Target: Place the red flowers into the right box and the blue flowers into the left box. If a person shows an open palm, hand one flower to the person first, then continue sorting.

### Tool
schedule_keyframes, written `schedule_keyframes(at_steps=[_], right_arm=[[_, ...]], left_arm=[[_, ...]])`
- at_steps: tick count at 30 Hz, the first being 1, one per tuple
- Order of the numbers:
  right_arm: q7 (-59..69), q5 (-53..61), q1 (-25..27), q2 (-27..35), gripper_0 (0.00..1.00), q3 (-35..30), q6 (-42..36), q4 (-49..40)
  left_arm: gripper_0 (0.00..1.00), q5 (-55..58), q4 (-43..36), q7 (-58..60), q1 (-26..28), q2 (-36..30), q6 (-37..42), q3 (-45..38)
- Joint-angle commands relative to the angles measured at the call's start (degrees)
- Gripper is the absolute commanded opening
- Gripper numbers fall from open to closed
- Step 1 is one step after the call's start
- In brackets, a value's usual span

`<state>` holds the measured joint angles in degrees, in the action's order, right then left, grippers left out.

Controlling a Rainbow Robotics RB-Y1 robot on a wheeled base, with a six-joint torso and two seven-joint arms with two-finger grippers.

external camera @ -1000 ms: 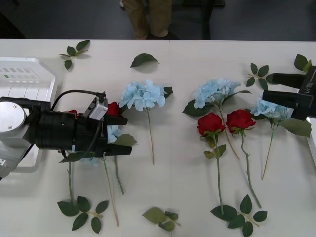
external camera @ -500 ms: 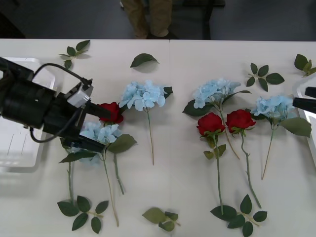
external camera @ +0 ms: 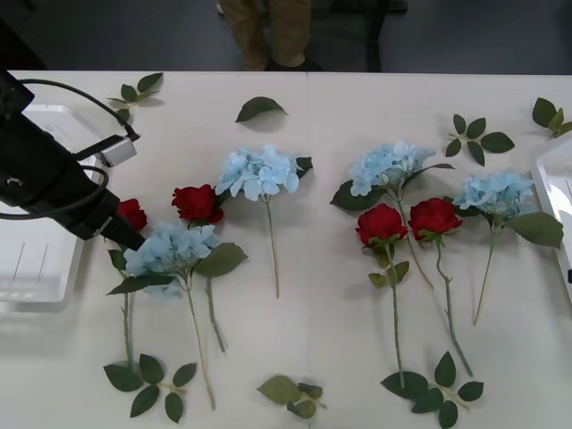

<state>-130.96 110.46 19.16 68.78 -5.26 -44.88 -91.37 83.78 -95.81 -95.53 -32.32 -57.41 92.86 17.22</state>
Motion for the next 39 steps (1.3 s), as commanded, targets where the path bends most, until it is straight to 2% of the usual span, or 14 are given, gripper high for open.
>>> schedule_keyframes(at_steps=[1,4,10,16,18,20,26,32,39], right_arm=[[15.03,-8.24,0.00,-4.62,0.58,-0.36,2.43,-5.75],[25.22,-15.19,-2.63,-6.20,0.59,1.75,2.43,-7.60],[34.89,-26.35,-9.14,-8.84,0.59,7.20,2.61,-7.16],[42.63,-37.42,-14.94,-13.76,0.59,9.92,1.73,-5.58],[43.07,-38.48,-15.64,-14.38,0.59,9.92,1.29,-5.22],[43.77,-42.96,-18.72,-17.19,0.59,9.92,-0.56,-2.94],[43.77,-49.64,-22.06,-20.53,0.59,9.83,-1.53,1.45],[44.03,-51.66,-24.25,-22.90,0.59,9.92,-1.70,3.74],[44.03,-53.42,-25.13,-24.40,0.69,10.45,-1.70,3.83]], left_arm=[[1.00,-7.75,-2.62,7.99,2.70,-1.92,-0.31,0.62],[1.00,-13.99,-5.61,13.09,5.52,-1.92,-1.55,0.62],[1.00,-23.31,-9.92,21.35,11.41,-1.92,-3.39,0.62],[1.00,-30.69,-10.53,22.75,17.21,-1.22,-7.79,0.62],[1.00,-31.39,-10.53,22.75,17.65,-0.95,-8.14,0.62],[1.00,-34.56,-9.66,23.10,19.40,1.16,-9.63,0.71],[1.00,-40.36,-8.16,23.37,19.93,6.16,-9.72,0.98],[1.00,-45.63,-7.63,25.04,19.93,9.68,-9.81,2.29],[1.00,-48.36,-3.15,25.83,17.82,13.02,-15.34,5.72]])
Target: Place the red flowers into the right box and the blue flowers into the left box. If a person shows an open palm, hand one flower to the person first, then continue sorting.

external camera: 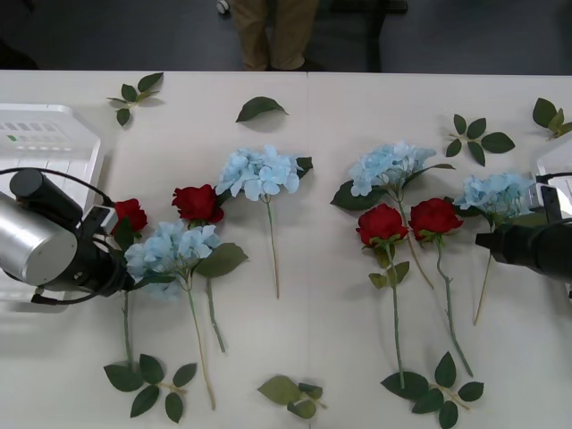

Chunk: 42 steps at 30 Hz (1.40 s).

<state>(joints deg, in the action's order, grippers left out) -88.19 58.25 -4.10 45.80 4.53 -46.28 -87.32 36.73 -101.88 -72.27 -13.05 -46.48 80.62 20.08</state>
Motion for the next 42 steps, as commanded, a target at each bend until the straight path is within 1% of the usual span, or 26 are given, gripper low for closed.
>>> schedule_keyframes(at_steps=[1,5,8,9,10,11,12,13,14,15,16,17,22,24,27,30,32,35,38,42], right_arm=[[1.36,-1.56,-2.14,-1.50,0.69,1.18,-0.31,-0.22],[1.53,-4.81,-3.10,-1.50,0.69,3.38,0.57,-0.22],[1.62,-7.36,-3.45,-1.50,0.68,4.78,1.01,-0.22],[1.71,-8.32,-3.63,-1.50,0.49,5.22,1.01,-0.13],[1.71,-8.32,-3.63,-1.50,0.35,5.31,1.01,-0.22],[1.71,-8.41,-3.63,-1.50,0.28,5.40,1.01,-0.22],[1.71,-8.32,-3.63,-1.50,0.13,5.40,1.01,-0.22],[1.71,-8.41,-3.63,-1.50,0.04,5.40,1.01,-0.22],[1.71,-8.32,-3.72,-1.50,0.00,5.40,1.01,-0.22],[1.53,-8.32,-3.63,-1.50,0.00,5.40,1.01,-0.22],[1.45,-8.32,-3.72,-1.50,0.00,5.40,1.01,-0.13],[1.36,-7.89,-3.72,-1.50,0.00,5.40,1.01,-0.22],[1.09,-6.57,-3.81,-1.15,0.00,5.22,1.01,-1.71],[1.53,-5.60,-3.81,-0.09,0.00,5.14,0.22,-3.12],[1.62,-3.40,-3.54,1.67,0.00,2.67,-3.47,-6.72],[1.18,0.20,-3.37,2.90,0.00,-1.37,-7.69,-10.68],[0.92,5.03,-3.37,3.34,0.00,-6.20,-11.82,-14.19],[-0.05,13.74,-3.45,3.25,0.00,-12.00,-14.72,-18.24],[-3.83,25.07,-3.72,3.25,0.00,-14.38,-14.37,-20.34],[-12.00,37.99,-3.72,3.07,0.00,-15.17,-12.08,-20.52]], left_arm=[[1.00,-2.02,3.88,2.66,-1.80,2.71,-3.72,3.21],[1.00,-4.74,6.34,2.74,-2.77,5.17,-4.16,3.30],[1.00,-6.50,6.69,2.83,-2.94,6.14,-4.42,3.38],[1.00,-7.29,6.87,2.92,-2.94,6.58,-4.77,3.38],[1.00,-7.55,7.04,2.92,-2.94,6.84,-4.95,3.38],[1.00,-7.73,7.22,3.01,-2.94,6.93,-5.04,3.38],[1.00,-7.90,7.48,3.01,-2.94,7.19,-5.30,3.38],[1.00,-7.99,7.57,3.01,-2.94,7.28,-5.65,3.38],[1.00,-8.08,7.66,2.92,-2.94,7.28,-5.92,3.38],[0.80,-8.17,7.66,2.92,-2.94,7.28,-6.09,3.47],[0.55,-8.17,7.66,2.83,-2.94,7.28,-6.18,3.47],[0.00,-8.17,7.66,2.66,-2.94,7.28,-6.18,3.47],[0.00,-8.34,7.66,2.39,-2.94,7.28,-6.18,3.47],[0.00,-8.34,7.66,2.39,-2.86,7.28,-6.09,3.47],[0.00,-8.34,7.66,2.39,-2.94,7.28,-6.18,3.47],[0.00,-8.26,7.66,2.39,-2.86,7.28,-6.18,3.47],[0.00,-8.34,7.66,2.39,-2.86,7.28,-6.18,3.47],[0.00,-8.43,7.57,1.95,-2.86,7.19,-5.83,3.38],[0.00,-8.34,7.31,0.81,-2.86,6.49,-5.48,3.47],[0.00,-6.23,4.93,-1.56,-2.86,3.85,-3.72,2.33]])
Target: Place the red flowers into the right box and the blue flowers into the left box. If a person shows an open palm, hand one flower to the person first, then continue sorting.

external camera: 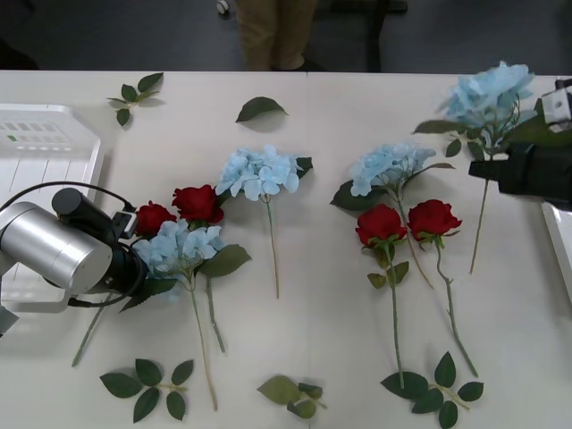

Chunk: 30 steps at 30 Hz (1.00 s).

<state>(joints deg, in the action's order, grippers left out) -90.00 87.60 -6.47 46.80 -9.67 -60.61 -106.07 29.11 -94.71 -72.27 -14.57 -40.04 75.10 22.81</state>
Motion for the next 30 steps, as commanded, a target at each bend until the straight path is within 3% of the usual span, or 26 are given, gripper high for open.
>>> schedule_keyframes(at_steps=[1,6,12,17,23,30], right_arm=[[-12.92,12.16,-1.26,1.71,0.00,-1.14,3.05,-1.77],[-21.97,24.82,-1.61,0.13,0.00,-0.97,5.95,-2.29],[-27.51,30.97,-1.97,-1.63,0.00,0.70,8.76,-5.63],[-28.12,35.71,-2.93,-1.63,0.00,9.14,21.59,-11.00],[-28.30,35.28,-6.10,-0.75,0.00,17.05,33.10,-12.49],[-28.30,35.10,-6.54,-0.57,0.00,17.75,32.84,-11.70]], left_arm=[[0.00,3.23,-3.82,-1.74,-1.34,-3.82,3.39,-1.28],[0.00,10.79,-13.75,-2.35,-1.34,-9.53,14.29,-6.46],[0.00,18.35,-20.61,-5.87,-1.34,-9.80,27.56,-18.24],[0.00,25.12,-21.31,-13.42,-1.51,-6.37,32.13,-30.02],[0.00,32.50,-21.31,-25.82,-2.48,2.33,29.49,-37.14],[0.00,46.30,-20.87,-38.03,-2.48,11.30,15.43,-35.47]])
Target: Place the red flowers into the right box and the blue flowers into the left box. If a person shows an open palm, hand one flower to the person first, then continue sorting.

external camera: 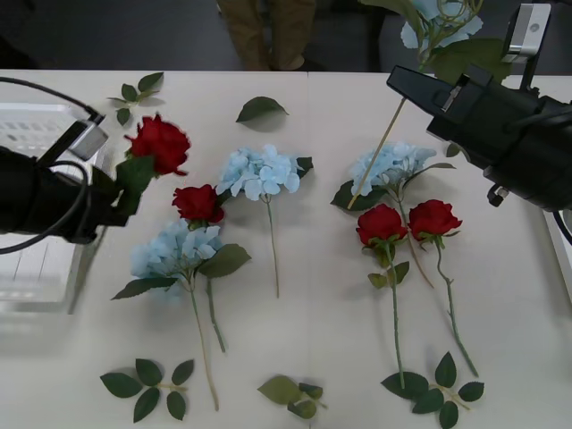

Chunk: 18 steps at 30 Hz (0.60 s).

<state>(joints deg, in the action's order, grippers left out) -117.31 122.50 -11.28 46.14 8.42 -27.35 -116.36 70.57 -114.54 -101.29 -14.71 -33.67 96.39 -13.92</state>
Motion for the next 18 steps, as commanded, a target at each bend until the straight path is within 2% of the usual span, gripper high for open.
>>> schedule_keyframes(at_steps=[1,6,14,17,18], right_arm=[[-0.82,0.20,-1.82,0.18,0.00,-0.34,-0.42,-1.50],[-0.73,0.02,-1.47,1.58,0.00,-0.34,-0.42,-0.63],[-0.73,-6.75,3.28,11.60,0.00,-1.31,-1.83,4.91],[-0.03,-12.55,6.00,16.44,0.00,-1.31,-4.91,8.78],[0.06,-13.52,6.44,17.23,0.00,-1.31,-5.70,9.66]], left_arm=[[0.00,5.90,-1.04,-10.51,-2.34,5.90,-7.62,1.96],[0.00,10.29,-1.04,-20.00,-2.25,10.91,-16.32,6.09],[0.00,13.54,-1.04,-29.32,-1.90,13.81,-31.88,15.23],[0.00,14.51,-1.04,-29.76,-1.55,13.81,-44.01,22.62],[0.00,14.51,-1.04,-29.67,-1.55,13.81,-45.94,23.76]])
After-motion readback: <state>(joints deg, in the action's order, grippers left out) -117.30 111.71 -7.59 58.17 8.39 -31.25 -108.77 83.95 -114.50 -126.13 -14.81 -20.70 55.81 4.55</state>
